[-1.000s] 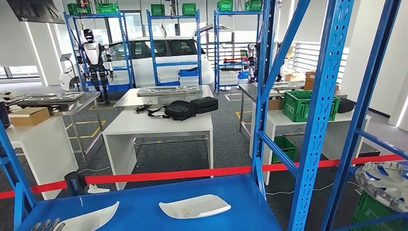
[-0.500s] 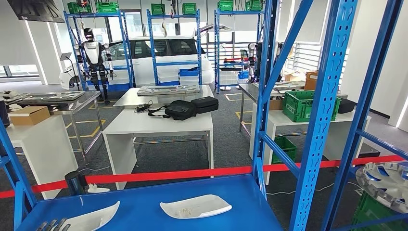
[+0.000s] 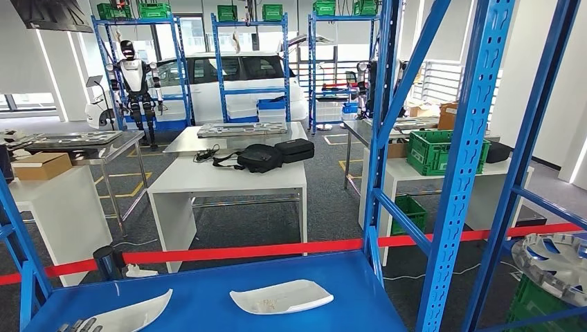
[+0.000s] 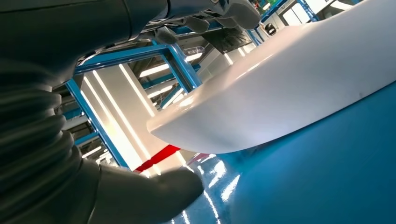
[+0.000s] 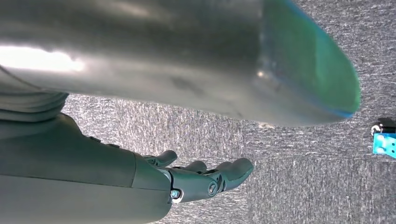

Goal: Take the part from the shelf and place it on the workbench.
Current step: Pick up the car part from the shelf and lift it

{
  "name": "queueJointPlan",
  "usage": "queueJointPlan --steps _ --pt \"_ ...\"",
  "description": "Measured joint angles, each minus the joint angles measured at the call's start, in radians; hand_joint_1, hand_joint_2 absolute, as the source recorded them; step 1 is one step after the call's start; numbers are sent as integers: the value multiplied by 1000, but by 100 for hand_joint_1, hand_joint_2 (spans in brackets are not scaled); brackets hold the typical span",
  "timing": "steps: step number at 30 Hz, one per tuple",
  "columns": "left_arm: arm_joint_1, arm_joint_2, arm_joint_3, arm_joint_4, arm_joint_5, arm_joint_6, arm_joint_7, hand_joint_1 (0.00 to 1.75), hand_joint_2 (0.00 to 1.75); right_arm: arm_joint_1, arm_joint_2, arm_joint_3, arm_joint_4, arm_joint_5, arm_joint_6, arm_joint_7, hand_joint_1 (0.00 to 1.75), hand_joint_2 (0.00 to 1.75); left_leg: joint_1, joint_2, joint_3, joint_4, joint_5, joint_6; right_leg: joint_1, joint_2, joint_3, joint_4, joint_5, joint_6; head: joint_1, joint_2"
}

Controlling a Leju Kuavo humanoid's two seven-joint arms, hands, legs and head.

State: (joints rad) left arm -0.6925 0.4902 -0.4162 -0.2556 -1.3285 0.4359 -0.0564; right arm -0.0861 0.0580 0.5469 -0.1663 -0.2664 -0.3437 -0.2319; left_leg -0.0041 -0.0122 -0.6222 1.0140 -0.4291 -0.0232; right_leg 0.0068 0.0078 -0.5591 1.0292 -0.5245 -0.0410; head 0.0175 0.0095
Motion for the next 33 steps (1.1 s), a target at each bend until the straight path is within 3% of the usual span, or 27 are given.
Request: queueJointPlan --steps 7,10,11,12,14,19,21,22,25,26,33 --pt "10 0 14 0 11 4 -4 171 175 0 0 -6 0 0 5 -4 0 0 0 0 0 0 0 0 0 0 0 0 0 0 0 0" --pt "14 0 18 0 16 8 -8 117 175 0 0 -7 0 -3 8 -8 0 0 0 0 0 0 0 0 0 0 0 0 0 0 0 0" --pt "15 0 19 0 17 9 -9 114 175 0 0 -7 0 -5 9 -10 0 0 0 0 0 0 0 0 0 0 0 0 0 0 0 0" --pt "16 0 20 0 18 11 -10 127 175 0 0 -8 0 -6 9 -12 0 0 0 0 0 0 0 0 0 0 0 0 0 0 0 0" --pt "17 0 25 0 19 13 -12 169 175 0 0 -9 0 -11 11 -17 0 0 0 0 0 0 0 0 0 0 0 0 0 0 0 0" --pt "23 0 39 0 21 21 -18 175 175 0 1 -17 0 -27 18 -29 0 0 0 0 0 0 0 0 0 0 0 0 0 0 0 0" --pt "25 0 41 0 21 21 -18 168 175 0 1 -21 0 -35 20 -34 0 0 0 0 0 0 0 0 0 0 0 0 0 0 0 0" --pt "26 0 41 0 21 21 -18 146 175 0 1 -24 0 -38 21 -36 0 0 0 0 0 0 0 0 0 0 0 0 0 0 0 0" --pt "27 0 42 0 20 22 -18 22 175 0 2 -34 0 -42 23 -37 0 0 0 0 0 0 0 0 0 0 0 0 0 0 0 0" --pt "27 0 42 0 19 22 -17 0 175 0 2 -36 0 -45 25 -38 0 0 0 0 0 0 0 0 0 0 0 0 0 0 0 0" --pt "28 0 47 0 18 25 -22 0 175 0 2 -49 0 -60 36 -46 0 0 0 0 0 0 0 0 0 0 0 0 0 0 0 0"
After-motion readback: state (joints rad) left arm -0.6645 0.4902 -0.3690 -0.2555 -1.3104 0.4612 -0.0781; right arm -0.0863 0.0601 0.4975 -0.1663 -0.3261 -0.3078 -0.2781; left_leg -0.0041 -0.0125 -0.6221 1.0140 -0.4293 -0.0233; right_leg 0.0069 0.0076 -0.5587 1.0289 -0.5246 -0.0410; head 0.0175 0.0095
